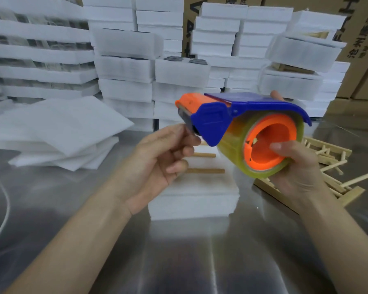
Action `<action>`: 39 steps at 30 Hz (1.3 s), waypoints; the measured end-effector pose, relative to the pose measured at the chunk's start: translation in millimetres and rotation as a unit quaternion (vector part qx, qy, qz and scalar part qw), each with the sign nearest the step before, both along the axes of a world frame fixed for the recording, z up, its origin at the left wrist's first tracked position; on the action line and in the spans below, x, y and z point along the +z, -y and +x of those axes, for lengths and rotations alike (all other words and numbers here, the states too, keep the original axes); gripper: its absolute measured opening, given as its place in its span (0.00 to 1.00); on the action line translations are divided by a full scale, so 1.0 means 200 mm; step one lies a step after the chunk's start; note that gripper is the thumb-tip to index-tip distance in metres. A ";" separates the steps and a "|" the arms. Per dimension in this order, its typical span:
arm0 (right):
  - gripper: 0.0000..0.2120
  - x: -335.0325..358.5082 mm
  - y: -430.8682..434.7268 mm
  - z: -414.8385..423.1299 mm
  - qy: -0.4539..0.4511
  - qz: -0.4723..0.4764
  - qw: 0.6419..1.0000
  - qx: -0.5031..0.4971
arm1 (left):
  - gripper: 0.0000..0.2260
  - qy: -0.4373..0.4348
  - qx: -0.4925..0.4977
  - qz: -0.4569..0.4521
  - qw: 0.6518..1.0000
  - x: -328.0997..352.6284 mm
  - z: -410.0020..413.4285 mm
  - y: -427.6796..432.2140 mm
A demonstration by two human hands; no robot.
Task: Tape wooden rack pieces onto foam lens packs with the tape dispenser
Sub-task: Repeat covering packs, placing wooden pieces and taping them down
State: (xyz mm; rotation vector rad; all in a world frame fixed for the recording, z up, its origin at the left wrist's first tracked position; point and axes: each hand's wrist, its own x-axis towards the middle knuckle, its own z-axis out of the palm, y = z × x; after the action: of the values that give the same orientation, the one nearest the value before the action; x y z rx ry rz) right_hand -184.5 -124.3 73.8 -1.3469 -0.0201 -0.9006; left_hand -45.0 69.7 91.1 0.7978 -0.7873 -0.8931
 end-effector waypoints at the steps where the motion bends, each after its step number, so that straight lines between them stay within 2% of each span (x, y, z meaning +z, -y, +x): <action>1: 0.32 0.00 0.02 0.00 -0.002 0.002 1.000 0.001 | 0.10 0.015 0.020 0.001 1.000 0.01 0.00 0.00; 4: 0.45 0.00 0.07 -0.01 -0.001 -0.041 0.999 0.012 | 0.09 0.044 0.069 0.007 0.997 0.03 0.01 -0.01; 7: 0.52 0.00 0.12 0.00 -0.015 -0.097 0.995 0.012 | 0.10 0.055 0.101 -0.005 0.993 0.06 0.01 -0.03; 9: 0.50 0.00 0.18 -0.02 -0.014 -0.076 0.997 -0.007 | 0.10 0.007 0.115 -0.034 0.993 0.09 0.07 -0.07; 12: 0.45 -0.01 0.28 -0.09 -0.004 -0.005 0.995 -0.103 | 0.10 -0.079 0.182 -0.068 0.978 0.12 0.22 -0.15; 16: 0.40 -0.04 0.32 -0.09 -0.048 -0.022 0.982 -0.179 | 0.14 -0.050 0.309 0.022 0.949 0.07 0.35 -0.16; 17: 0.38 -0.03 0.31 -0.07 -0.054 -0.031 0.979 -0.193 | 0.17 -0.020 0.342 0.051 0.938 0.05 0.37 -0.16; 18: 0.37 -0.03 0.31 -0.06 -0.054 -0.033 0.976 -0.207 | 0.19 0.057 0.395 0.105 0.911 0.03 0.39 -0.16; 20: 0.34 -0.02 0.30 -0.04 -0.046 -0.025 0.971 -0.231 | 0.19 0.226 0.480 0.192 0.826 -0.01 0.43 -0.17; 21: 0.34 -0.02 0.30 -0.04 -0.047 -0.022 0.969 -0.243 | 0.18 0.251 0.480 0.196 0.818 -0.03 0.45 -0.16; 25: 0.35 -0.03 0.31 -0.03 -0.067 -0.034 0.961 -0.266 | 0.21 0.224 0.435 0.186 0.852 -0.07 0.43 -0.13; 33: 0.36 -0.05 0.33 -0.01 -0.080 -0.010 0.955 -0.286 | 0.16 0.230 0.492 0.198 0.816 -0.10 0.44 -0.11; 39: 0.35 -0.09 0.38 0.00 -0.098 0.013 0.949 -0.300 | 0.09 0.251 0.499 0.200 0.805 -0.13 0.44 -0.08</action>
State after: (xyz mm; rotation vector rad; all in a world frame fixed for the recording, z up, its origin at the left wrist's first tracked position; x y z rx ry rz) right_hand -184.4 -199.5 56.5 -1.4363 0.5805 -1.2589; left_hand 43.8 84.8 64.5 1.6560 -0.4899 0.1497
